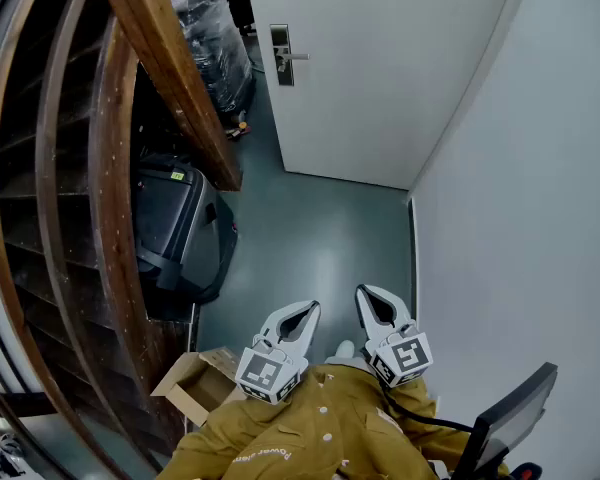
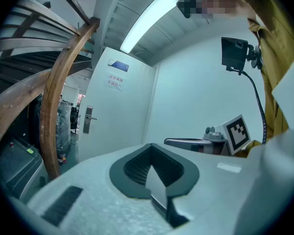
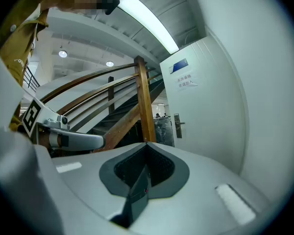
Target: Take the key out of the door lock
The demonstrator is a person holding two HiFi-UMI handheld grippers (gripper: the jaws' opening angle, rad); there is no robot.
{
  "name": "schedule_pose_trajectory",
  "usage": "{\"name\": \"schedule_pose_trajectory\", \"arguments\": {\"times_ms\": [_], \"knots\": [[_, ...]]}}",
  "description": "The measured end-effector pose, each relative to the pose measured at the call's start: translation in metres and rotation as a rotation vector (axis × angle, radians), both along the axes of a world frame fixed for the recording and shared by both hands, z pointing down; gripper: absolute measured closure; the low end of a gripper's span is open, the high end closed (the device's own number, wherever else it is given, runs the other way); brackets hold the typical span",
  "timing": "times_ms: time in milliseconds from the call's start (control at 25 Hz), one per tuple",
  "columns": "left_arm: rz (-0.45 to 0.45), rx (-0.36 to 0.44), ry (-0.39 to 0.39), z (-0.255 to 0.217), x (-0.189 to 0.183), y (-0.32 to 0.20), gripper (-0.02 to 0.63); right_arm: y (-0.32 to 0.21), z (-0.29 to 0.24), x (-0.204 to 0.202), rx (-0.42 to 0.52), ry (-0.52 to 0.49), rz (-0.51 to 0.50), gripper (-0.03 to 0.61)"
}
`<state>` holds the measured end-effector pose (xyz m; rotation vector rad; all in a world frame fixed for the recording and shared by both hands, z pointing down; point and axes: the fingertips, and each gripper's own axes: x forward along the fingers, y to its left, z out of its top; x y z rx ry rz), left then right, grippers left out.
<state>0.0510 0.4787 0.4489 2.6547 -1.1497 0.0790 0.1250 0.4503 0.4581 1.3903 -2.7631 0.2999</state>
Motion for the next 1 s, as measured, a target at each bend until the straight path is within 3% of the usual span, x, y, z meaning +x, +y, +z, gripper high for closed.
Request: {"name": "schedule_pose_trajectory", "arguments": {"times_ms": [360,520,560,600,1000], "knots": [[0.009,-0.005,0.011,0.005,0.007,-0.001,0.612,0.000,0.006,0.007,-0.017,0.004,0.001,0.577],[0.014,-0.011,0.013,0.007,0.010,0.000,0.612,0.004,0.006,0.002,-0.044,-0.067,-0.051,0.573],[0.014,-0.014,0.013,0.007,0.011,0.000,0.612,0.005,0.005,0.000,-0.048,-0.077,-0.066,0.468],[0.014,-0.016,0.016,0.008,0.013,0.000,0.612,0.005,0.004,0.000,-0.046,-0.076,-0.074,0.431],[-0.009,-0.017,0.012,0.004,0.037,-0.012,0.612,-0.011,-0.005,0.051,0.011,-0.047,-0.012,0.500]]}}
